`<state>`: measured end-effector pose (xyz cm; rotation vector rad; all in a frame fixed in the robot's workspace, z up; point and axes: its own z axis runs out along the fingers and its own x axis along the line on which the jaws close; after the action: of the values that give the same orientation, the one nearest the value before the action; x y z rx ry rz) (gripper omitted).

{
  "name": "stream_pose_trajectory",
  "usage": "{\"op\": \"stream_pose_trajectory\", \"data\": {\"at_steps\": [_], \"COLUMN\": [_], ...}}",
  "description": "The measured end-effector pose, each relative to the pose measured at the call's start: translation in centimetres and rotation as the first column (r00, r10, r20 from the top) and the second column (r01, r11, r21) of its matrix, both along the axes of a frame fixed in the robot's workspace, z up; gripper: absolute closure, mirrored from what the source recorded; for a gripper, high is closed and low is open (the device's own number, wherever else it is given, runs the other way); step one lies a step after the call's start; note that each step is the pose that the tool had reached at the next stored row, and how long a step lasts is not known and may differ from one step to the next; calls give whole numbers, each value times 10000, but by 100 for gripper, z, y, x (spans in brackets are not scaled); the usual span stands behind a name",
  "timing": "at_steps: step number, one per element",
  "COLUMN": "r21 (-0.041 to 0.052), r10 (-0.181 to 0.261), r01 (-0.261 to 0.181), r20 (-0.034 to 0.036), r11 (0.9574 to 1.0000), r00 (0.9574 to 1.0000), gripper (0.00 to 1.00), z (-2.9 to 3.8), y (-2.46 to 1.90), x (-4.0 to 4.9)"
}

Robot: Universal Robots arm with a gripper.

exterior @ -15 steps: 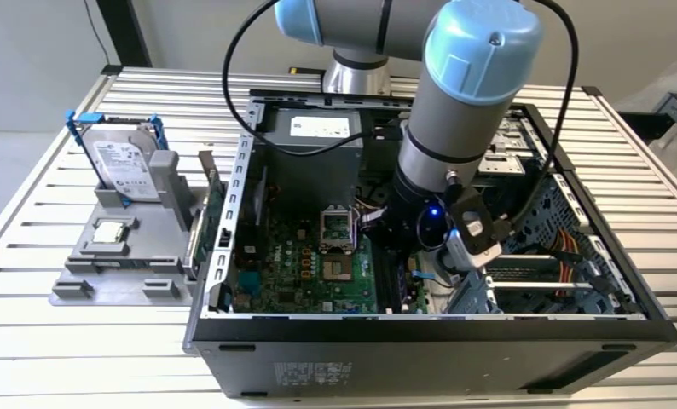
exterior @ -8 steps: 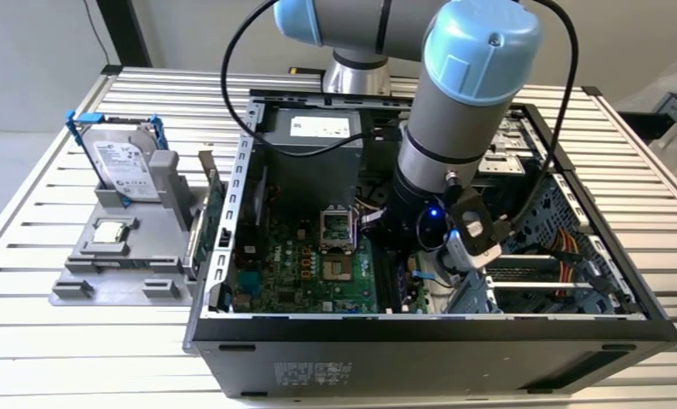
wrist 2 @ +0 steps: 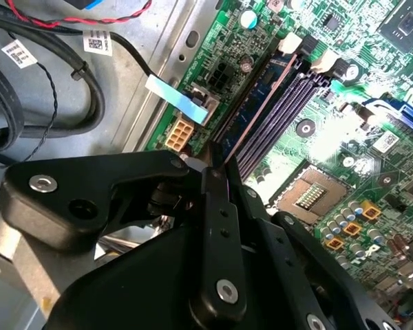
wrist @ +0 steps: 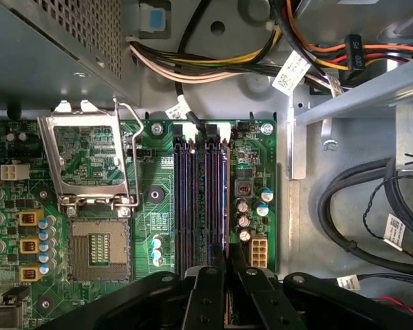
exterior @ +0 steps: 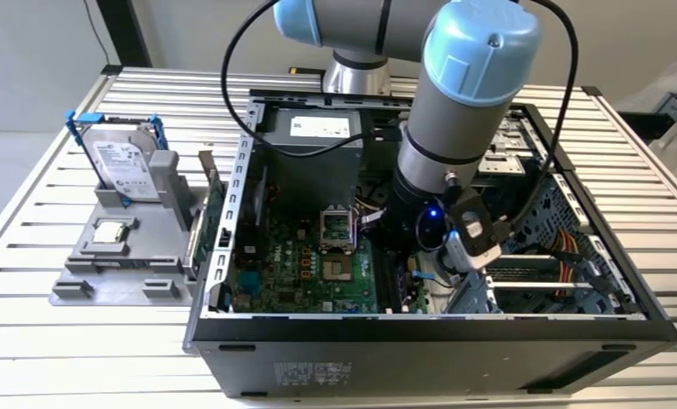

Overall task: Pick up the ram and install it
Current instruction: 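Insert the ram into the slot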

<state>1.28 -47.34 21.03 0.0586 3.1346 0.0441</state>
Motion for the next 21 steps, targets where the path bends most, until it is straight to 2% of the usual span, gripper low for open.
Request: {"op": "stream_pose_trajectory", "data": {"at_steps": [6,21], "r21": [0,-1], "r10": [-130,-124], "r01": [130,124], "r20": [0,0], "r11": [9999,9999], "r00": [9999,9999], "gripper": [100,100], "z": [-12,-24], "y": [0,0], "x": [0,-5]}}
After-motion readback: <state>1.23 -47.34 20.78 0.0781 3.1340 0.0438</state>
